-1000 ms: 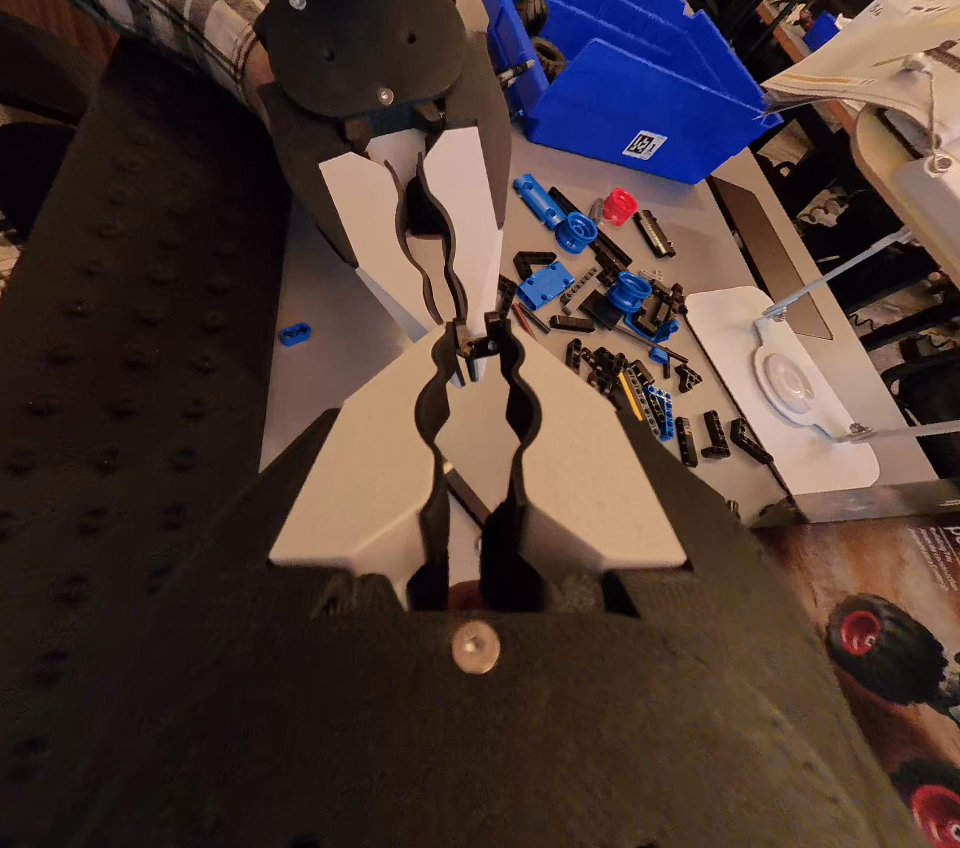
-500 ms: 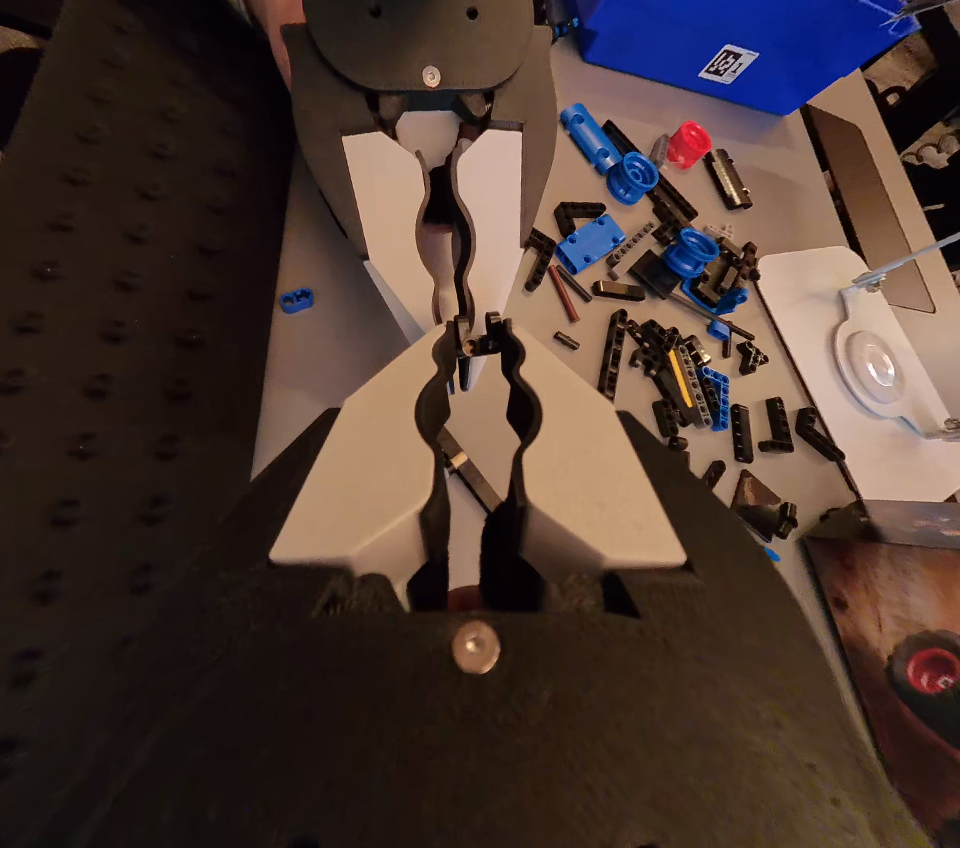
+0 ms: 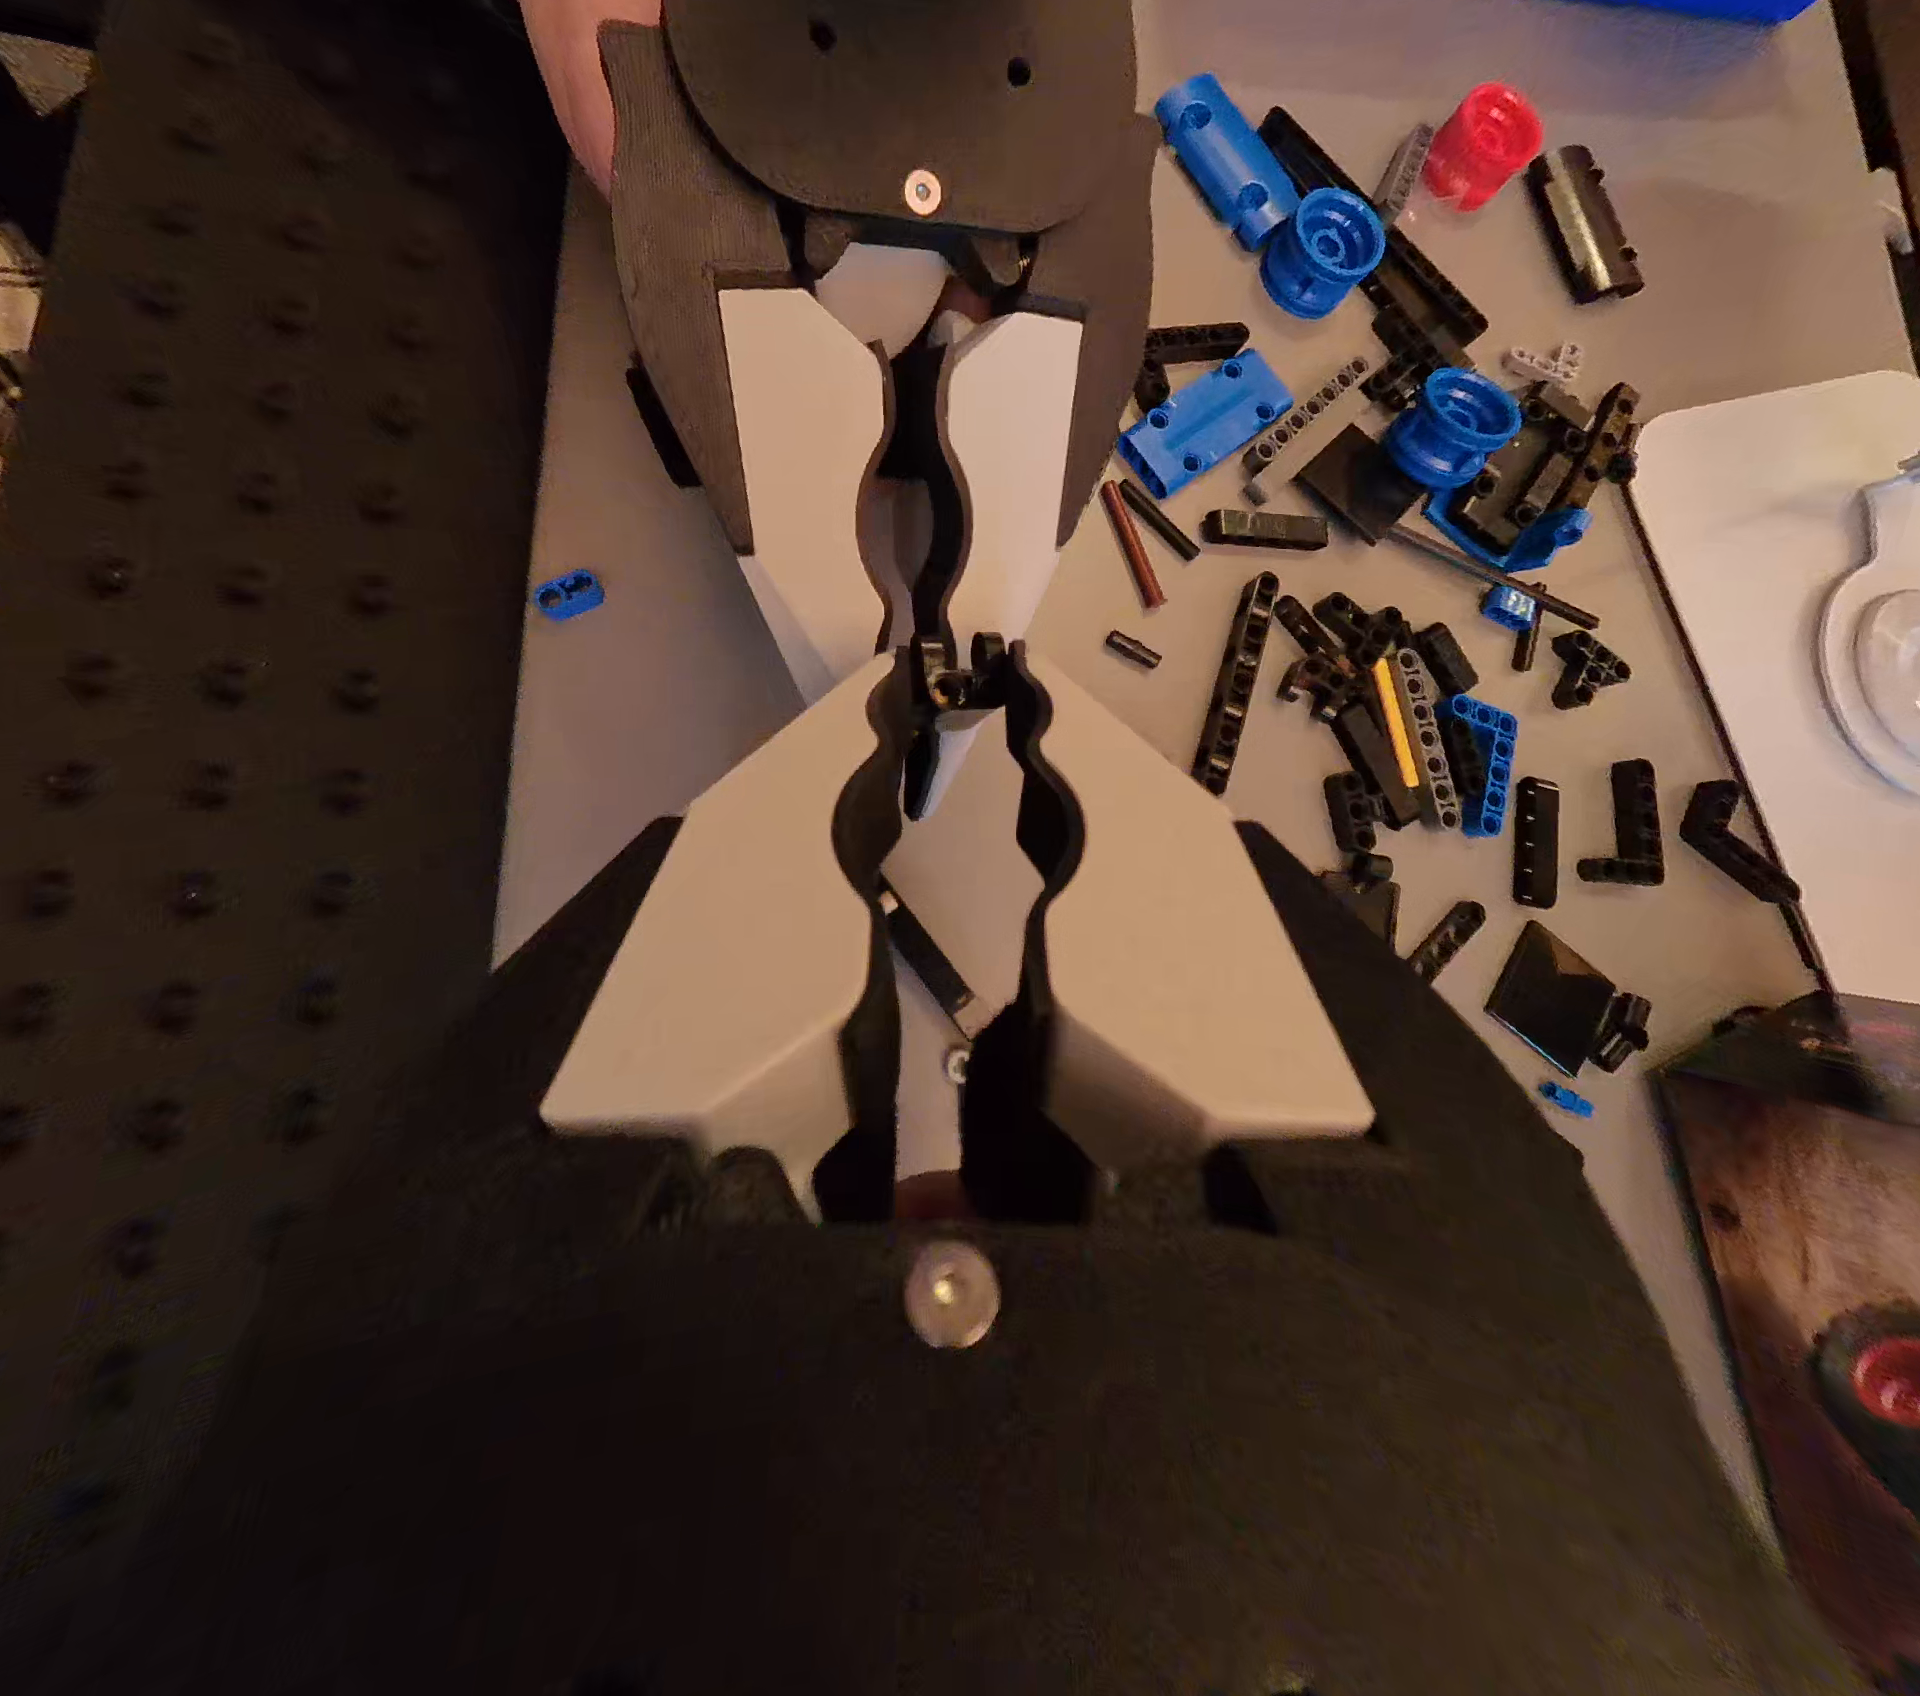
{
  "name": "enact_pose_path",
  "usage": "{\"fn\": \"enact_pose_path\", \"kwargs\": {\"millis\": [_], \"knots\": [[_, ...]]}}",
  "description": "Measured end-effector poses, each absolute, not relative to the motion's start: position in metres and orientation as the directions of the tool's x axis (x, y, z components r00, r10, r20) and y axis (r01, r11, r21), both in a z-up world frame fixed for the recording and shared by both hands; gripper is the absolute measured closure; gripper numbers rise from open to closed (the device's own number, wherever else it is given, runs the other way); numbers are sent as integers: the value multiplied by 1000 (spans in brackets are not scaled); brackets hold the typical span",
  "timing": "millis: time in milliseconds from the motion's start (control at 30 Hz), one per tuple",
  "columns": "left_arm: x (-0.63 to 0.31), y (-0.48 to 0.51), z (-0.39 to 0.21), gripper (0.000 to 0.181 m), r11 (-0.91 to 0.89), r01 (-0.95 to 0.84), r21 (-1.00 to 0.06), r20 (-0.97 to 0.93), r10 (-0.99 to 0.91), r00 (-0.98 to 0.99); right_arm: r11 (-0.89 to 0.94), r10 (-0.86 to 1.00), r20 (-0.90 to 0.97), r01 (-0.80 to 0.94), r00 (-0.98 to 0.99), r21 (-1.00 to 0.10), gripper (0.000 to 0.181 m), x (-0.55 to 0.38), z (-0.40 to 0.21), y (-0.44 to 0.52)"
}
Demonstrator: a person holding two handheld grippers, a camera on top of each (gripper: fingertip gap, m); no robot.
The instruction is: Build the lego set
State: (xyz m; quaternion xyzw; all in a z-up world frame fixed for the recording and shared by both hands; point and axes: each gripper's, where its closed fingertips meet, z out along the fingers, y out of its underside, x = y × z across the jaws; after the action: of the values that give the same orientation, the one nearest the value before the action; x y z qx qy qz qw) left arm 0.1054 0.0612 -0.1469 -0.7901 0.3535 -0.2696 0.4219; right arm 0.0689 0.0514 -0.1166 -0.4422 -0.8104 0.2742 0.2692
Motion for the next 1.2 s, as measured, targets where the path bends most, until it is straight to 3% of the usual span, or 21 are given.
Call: {"fn": "enact_pose_path", "kwargs": {"millis": [400,900,933,1033,1200], "knots": [[116,57,-148,179,-239,-463,-854,-90,-807,583,476,865,272,517,-422,-711,165,83,-115,42],[118,57,-148,179,-240,-453,-858,-80,-810,580,435,888,269,487,-373,-757,164,87,-115,43],[116,57,-147,177,-234,-460,-856,-93,-807,583,417,896,259,479,-362,-772,165,87,-115,43],[102,58,-129,138,-211,-412,-886,-109,-770,628,394,905,247,467,-346,-792,164,88,-114,45],[106,53,-119,149,-140,-418,-898,-152,-791,592,382,908,232,463,-349,-800,164,90,-113,46]]}}
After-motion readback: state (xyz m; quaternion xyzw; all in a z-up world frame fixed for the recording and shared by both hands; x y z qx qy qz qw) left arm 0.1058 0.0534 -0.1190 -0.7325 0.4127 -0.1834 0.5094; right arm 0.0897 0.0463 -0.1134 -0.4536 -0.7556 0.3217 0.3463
